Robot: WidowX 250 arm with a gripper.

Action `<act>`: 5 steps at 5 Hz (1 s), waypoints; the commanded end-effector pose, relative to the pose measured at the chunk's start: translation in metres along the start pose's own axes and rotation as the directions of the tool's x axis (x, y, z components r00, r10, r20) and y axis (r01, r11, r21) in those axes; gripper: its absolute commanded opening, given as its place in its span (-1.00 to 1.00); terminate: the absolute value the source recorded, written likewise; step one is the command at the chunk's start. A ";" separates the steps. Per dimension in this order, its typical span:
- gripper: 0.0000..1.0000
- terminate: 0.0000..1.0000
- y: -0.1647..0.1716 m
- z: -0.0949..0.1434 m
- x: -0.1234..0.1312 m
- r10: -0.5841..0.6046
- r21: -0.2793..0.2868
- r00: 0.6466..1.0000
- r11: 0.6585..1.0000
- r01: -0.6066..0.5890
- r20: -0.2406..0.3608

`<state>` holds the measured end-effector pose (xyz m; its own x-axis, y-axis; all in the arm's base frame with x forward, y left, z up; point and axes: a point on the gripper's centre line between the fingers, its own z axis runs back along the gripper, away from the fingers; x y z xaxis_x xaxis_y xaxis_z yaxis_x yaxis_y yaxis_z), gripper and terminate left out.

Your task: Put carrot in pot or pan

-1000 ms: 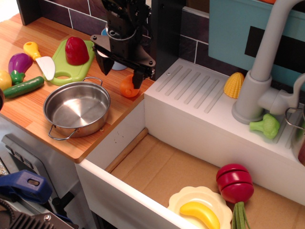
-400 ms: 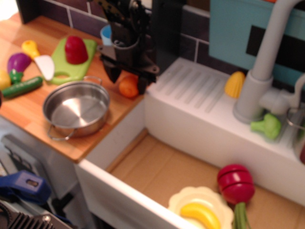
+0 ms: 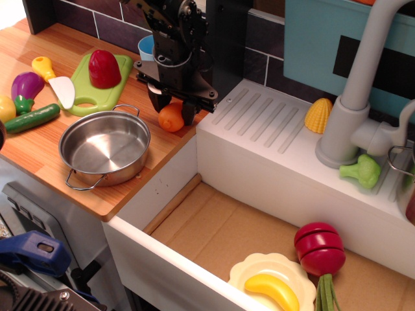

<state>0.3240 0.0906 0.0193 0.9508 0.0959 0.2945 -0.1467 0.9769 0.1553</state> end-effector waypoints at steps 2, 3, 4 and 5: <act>-1.00 -1.00 -0.002 0.070 0.027 -0.030 0.110 0.999 0.994 0.028 0.015; -1.00 -1.00 0.005 0.086 0.019 -0.025 0.141 1.000 0.990 0.026 -0.005; -1.00 -1.00 0.019 0.094 0.000 -0.010 0.179 1.000 0.984 0.008 0.009; -1.00 -1.00 0.028 0.094 -0.017 0.011 0.174 1.000 0.985 -0.013 0.012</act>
<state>0.2689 0.0984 0.0899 0.9600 0.1235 0.2513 -0.1968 0.9360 0.2919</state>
